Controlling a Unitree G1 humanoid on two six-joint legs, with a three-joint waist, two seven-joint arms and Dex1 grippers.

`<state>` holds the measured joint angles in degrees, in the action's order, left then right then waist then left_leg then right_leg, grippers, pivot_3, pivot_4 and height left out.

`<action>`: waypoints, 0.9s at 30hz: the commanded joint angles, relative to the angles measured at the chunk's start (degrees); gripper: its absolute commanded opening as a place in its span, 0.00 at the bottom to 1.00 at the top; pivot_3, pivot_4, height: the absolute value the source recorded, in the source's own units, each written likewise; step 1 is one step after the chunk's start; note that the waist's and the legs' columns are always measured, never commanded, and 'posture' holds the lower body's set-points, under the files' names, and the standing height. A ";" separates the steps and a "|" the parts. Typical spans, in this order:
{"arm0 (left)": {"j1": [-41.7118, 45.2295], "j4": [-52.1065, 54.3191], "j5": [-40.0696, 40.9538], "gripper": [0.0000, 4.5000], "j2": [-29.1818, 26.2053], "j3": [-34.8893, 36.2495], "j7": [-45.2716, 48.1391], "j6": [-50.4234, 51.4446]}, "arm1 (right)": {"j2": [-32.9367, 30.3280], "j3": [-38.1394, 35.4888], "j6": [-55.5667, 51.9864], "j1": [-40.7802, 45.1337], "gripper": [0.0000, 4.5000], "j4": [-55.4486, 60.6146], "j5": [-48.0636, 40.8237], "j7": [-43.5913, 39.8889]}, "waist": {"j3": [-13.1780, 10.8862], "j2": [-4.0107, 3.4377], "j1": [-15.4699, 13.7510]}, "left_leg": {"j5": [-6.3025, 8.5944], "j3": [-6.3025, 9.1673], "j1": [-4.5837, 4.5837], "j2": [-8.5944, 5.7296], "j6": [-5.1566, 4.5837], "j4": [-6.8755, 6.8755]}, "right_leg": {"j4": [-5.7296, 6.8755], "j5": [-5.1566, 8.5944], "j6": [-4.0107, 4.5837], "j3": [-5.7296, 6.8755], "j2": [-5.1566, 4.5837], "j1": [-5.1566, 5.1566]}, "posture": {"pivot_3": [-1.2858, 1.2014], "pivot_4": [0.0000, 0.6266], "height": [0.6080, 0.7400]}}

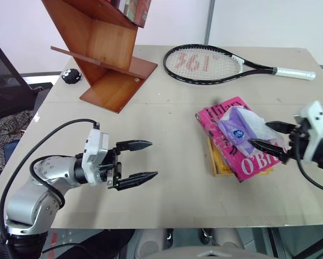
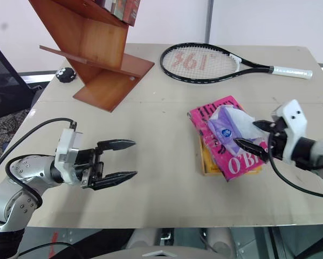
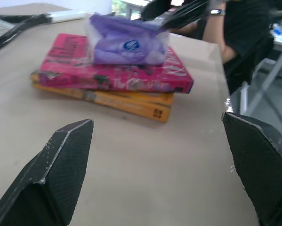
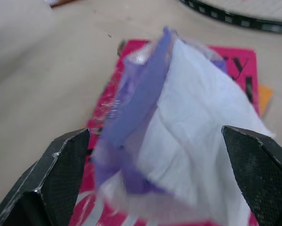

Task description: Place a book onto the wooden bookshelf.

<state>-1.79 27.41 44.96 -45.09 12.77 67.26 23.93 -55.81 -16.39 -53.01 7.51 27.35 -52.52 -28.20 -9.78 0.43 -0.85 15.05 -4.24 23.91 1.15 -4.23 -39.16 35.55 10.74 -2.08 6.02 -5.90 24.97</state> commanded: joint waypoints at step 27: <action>27.92 4.63 9.76 1.00 11.42 -15.96 -8.26 11.90 | 5.92 -22.55 6.39 -10.61 0.08 -29.93 21.25 2.66 | 0.06 -0.01 -0.52 | -0.04 -0.02 -0.25 -0.06 -0.03 -0.23 | 0.24 -0.03 -0.06 -0.64 0.61 -0.28 | 0.52 0.24 0.83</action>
<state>25.44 31.88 54.05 -33.72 -3.29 58.96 35.75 -49.74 -38.94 -49.04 -3.87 -0.45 -32.58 -24.65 -9.73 0.43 -1.38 15.01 -4.25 23.65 1.11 -4.27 -39.39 35.80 10.71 -2.14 5.32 -5.20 24.68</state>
